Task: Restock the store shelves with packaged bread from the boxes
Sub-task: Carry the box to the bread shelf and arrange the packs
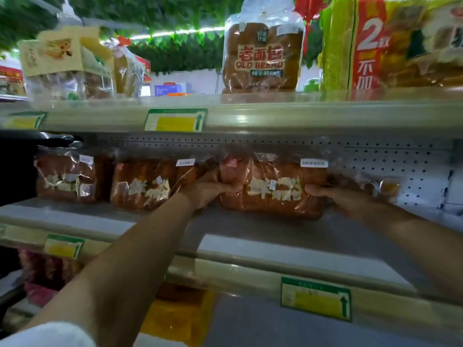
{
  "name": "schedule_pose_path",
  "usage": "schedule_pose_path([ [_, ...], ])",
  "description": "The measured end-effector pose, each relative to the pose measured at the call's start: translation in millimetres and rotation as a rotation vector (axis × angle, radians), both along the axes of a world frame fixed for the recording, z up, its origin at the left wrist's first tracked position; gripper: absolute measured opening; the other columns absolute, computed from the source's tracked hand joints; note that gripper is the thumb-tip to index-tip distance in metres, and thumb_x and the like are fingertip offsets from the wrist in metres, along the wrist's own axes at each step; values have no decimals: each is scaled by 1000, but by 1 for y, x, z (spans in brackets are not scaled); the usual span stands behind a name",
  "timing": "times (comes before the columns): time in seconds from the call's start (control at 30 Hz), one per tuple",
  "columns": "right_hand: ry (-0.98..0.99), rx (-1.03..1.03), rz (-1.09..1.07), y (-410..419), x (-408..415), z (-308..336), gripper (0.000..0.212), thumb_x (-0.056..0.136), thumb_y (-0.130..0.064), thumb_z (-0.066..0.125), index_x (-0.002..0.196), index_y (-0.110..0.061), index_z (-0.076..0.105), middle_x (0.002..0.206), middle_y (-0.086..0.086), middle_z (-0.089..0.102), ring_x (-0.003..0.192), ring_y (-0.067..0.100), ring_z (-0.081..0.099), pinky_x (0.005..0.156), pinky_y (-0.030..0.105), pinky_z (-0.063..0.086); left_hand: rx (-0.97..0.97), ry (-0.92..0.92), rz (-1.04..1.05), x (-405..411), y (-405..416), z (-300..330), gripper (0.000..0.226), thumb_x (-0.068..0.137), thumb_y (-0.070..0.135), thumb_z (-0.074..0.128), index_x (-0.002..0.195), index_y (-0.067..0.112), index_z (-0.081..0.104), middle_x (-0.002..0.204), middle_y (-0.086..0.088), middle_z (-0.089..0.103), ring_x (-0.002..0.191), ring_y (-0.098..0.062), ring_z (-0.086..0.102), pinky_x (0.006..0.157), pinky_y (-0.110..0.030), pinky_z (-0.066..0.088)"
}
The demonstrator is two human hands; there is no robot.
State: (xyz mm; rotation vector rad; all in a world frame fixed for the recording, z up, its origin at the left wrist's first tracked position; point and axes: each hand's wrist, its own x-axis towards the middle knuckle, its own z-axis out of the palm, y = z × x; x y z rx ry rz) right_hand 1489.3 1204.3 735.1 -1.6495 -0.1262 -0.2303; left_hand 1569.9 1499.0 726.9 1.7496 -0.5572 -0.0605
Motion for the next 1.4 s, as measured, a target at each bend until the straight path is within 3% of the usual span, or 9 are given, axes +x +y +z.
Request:
schedule_pose_path([
  [0.2, 67, 23, 18, -3, 37, -16, 93, 52, -17, 87, 137, -11, 49, 130, 6, 62, 119, 26, 57, 108, 49, 41, -1, 34, 38, 19, -9, -5, 38, 82, 10, 76, 114, 27, 65, 103, 8, 74, 101, -9, 69, 88, -25, 54],
  [0.43, 113, -74, 30, -8, 46, -25, 53, 68, 1, 78, 118, -3, 60, 104, 10, 72, 94, 19, 69, 69, 20, 51, -70, 171, 117, 41, -17, -14, 31, 78, 0, 75, 105, 14, 71, 104, -11, 75, 104, -32, 69, 100, -45, 51],
  [0.57, 141, -71, 7, -9, 50, -27, 56, 71, 5, 77, 123, -2, 58, 111, 9, 71, 92, 11, 69, 61, 13, 52, -92, 224, 125, 50, -19, -15, 64, 61, 29, 91, 120, 20, 67, 113, -7, 74, 106, -28, 70, 101, -46, 50],
  [0.8, 174, -141, -62, -7, 49, -24, 60, 69, -3, 83, 114, -15, 46, 114, 0, 61, 107, 16, 55, 91, 28, 42, 21, 168, 169, 46, -23, -15, 97, 36, 59, 93, 124, 33, 62, 116, 5, 72, 108, -20, 67, 105, -44, 47],
  [0.97, 170, -182, -100, -4, 37, -27, 86, 55, -7, 92, 129, -8, 48, 120, 4, 65, 115, 23, 59, 94, 32, 47, 204, 49, 252, 21, -25, -11, 94, 69, 46, 85, 145, 21, 36, 133, 9, 53, 129, -16, 47, 114, -36, 34],
  [1.07, 142, -296, -155, -6, 32, -32, 111, 28, -37, 99, 125, -14, 52, 121, 0, 65, 117, 22, 59, 102, 40, 47, 380, -2, 329, 6, -24, -13, 118, 70, 53, 82, 157, 20, 10, 160, -2, 27, 147, -23, 27, 120, -40, 24],
  [1.13, 90, -429, -265, -2, 29, -31, 107, 35, -45, 97, 125, -11, 50, 124, 0, 61, 119, 23, 56, 103, 42, 46, 442, -24, 379, -11, -26, -12, 113, 77, 48, 78, 158, 17, 5, 163, -5, 18, 149, -25, 20, 121, -38, 20],
  [1.3, 25, -591, -417, 58, -42, -10, 57, 82, -25, 76, 129, -9, 50, 118, 6, 56, 115, 27, 53, 95, 35, 45, -66, -23, 346, -79, -22, -9, 29, 87, 20, 74, 111, 23, 59, 111, 7, 61, 125, -22, 54, 102, -27, 39],
  [1.4, -41, -487, -298, 88, -74, -17, 43, 89, -19, 68, 128, -18, 51, 110, -1, 57, 108, 20, 56, 86, 28, 44, -321, 72, 324, -121, -4, -19, 34, 85, 28, 76, 114, 28, 59, 114, 0, 69, 112, -22, 65, 102, -40, 48],
])
